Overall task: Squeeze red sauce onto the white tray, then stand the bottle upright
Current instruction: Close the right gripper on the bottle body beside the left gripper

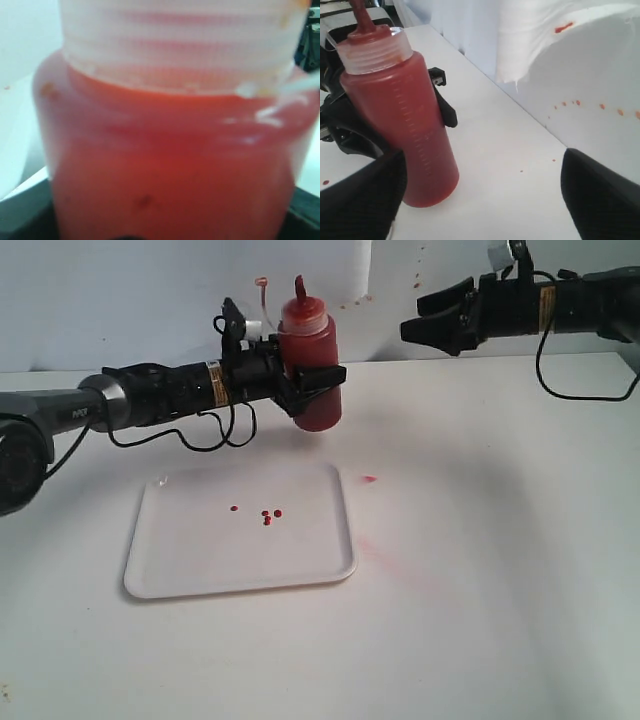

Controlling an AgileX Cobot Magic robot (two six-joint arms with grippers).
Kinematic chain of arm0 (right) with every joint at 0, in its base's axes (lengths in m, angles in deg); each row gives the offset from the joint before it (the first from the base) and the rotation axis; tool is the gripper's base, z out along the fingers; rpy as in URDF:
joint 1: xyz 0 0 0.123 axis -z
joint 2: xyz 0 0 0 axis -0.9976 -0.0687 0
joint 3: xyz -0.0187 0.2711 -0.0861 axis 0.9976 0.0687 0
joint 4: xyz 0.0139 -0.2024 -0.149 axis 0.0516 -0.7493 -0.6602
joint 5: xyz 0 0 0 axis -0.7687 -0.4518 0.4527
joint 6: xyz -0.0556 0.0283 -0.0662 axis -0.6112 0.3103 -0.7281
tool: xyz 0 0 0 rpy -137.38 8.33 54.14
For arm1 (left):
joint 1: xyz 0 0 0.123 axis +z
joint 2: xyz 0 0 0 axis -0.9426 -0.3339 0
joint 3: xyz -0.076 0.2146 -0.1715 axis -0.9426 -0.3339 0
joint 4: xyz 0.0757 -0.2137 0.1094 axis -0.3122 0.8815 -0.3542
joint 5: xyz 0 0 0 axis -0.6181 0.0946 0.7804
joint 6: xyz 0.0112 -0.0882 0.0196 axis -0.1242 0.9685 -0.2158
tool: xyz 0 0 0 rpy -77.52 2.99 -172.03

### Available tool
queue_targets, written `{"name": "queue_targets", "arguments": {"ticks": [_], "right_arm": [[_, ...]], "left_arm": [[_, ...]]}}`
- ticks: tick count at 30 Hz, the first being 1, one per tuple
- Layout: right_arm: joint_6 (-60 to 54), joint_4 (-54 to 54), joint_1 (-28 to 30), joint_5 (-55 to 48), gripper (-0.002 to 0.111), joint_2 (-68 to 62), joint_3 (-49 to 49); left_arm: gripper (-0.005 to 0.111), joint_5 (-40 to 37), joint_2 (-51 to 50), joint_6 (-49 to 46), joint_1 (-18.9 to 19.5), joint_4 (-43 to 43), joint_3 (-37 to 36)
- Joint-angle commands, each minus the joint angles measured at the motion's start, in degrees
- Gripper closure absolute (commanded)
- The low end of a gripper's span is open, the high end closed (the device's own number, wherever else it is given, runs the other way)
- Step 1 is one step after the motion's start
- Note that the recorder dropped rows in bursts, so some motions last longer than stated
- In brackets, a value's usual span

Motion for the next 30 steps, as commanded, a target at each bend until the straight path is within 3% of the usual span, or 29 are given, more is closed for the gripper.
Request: {"name": "queue_targets", "arguments": {"ticks": [1,6,17,26,28,30], "right_arm": [[0.1,0.7,0.0,0.2,0.032,-2.8,-0.1],[-6.1,0.7,-0.7,0.2,0.032,-7.2,-0.1],[-20.4,6.8,-8.1,0.2,0.032,-12.4,-0.1],[-21.1,11.5,-13.4,-1.3,0.032,-12.6,-0.1],[-21.1,11.1,-13.7,-2.8,0.035,-12.6,-0.1],[-21.1,11.1,-13.7,-3.7,0.047,-12.6,-0.1]], "left_arm": [[0.107,3.9,-2.3,4.6,-0.3,-1.9,7.2],[0.107,3.9,-4.9,8.1,-0.3,-3.7,12.3],[0.107,4.9,-5.1,10.6,-0.3,-4.0,12.5],[0.107,7.9,-5.1,12.5,-0.3,-5.0,12.5],[0.107,7.9,-5.1,12.5,-0.3,-5.8,12.5],[0.107,7.9,-5.1,12.4,-0.3,-5.8,12.5]]}}
